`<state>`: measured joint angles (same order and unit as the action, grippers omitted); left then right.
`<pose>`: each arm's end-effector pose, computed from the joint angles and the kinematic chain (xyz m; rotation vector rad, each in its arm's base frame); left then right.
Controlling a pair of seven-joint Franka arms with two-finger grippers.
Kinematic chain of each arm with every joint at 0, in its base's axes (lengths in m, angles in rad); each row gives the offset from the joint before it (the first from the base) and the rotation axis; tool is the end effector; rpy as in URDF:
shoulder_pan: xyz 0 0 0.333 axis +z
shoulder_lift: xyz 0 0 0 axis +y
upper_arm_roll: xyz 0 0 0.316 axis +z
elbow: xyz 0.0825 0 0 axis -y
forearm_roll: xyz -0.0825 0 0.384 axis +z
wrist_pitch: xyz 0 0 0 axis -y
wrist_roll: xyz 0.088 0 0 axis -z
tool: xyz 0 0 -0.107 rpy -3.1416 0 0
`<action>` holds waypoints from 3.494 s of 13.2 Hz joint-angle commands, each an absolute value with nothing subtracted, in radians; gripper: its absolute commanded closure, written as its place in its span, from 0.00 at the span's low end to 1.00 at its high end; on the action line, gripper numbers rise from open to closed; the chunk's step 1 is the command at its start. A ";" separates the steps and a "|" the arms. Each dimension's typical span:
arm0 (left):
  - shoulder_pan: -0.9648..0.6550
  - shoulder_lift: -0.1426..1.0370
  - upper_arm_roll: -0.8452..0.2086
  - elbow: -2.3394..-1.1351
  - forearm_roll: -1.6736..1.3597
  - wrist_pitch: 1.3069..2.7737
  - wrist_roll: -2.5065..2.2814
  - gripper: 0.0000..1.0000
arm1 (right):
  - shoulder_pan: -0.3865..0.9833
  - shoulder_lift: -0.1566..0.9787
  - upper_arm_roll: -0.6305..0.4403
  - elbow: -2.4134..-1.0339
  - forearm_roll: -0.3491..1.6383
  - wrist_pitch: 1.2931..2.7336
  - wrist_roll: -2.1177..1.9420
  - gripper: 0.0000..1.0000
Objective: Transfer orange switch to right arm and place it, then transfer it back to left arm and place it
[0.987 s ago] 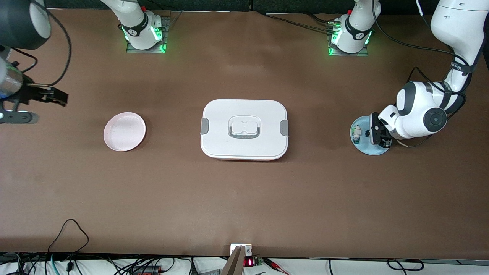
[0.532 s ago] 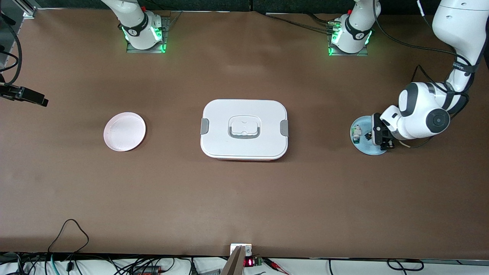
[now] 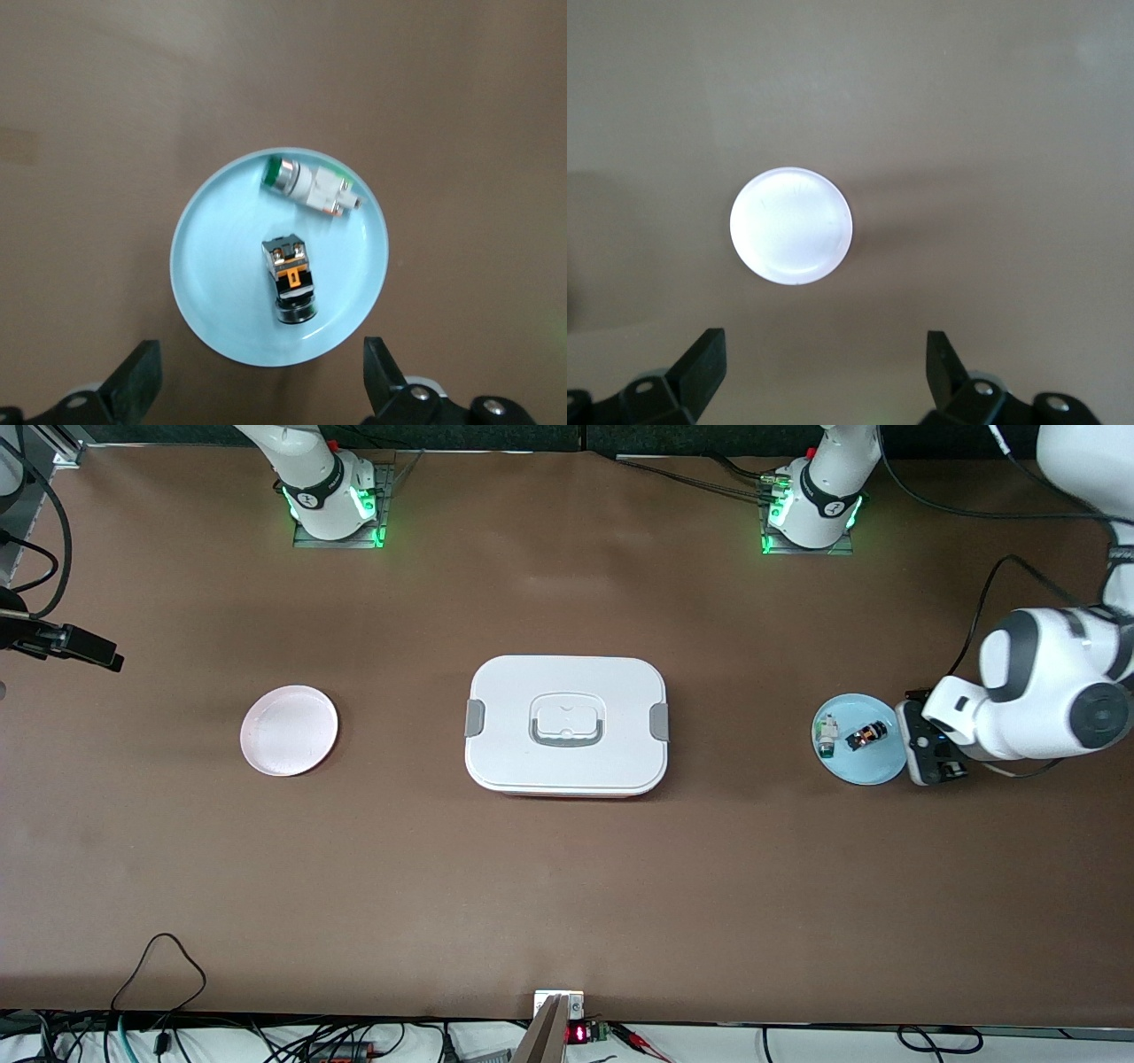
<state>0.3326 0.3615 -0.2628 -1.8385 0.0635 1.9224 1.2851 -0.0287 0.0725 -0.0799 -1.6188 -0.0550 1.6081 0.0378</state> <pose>0.6010 0.0551 0.3197 2.3877 -1.7067 -0.2693 0.5712 -0.0665 0.5643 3.0734 -0.2187 -0.1311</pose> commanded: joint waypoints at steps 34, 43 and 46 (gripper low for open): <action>0.023 -0.054 -0.052 -1.649 -0.035 1.544 0.032 0.00 | 0.017 -0.040 -0.078 -1.663 -0.048 1.575 -0.037 0.00; -0.110 -0.032 0.109 -1.629 -0.032 1.549 0.100 0.00 | 0.009 -0.037 -0.084 -1.634 -0.048 1.572 -0.038 0.00; -0.106 -0.025 0.107 -1.626 -0.032 1.548 0.088 0.00 | 0.011 -0.037 -0.084 -1.634 -0.045 1.557 -0.037 0.00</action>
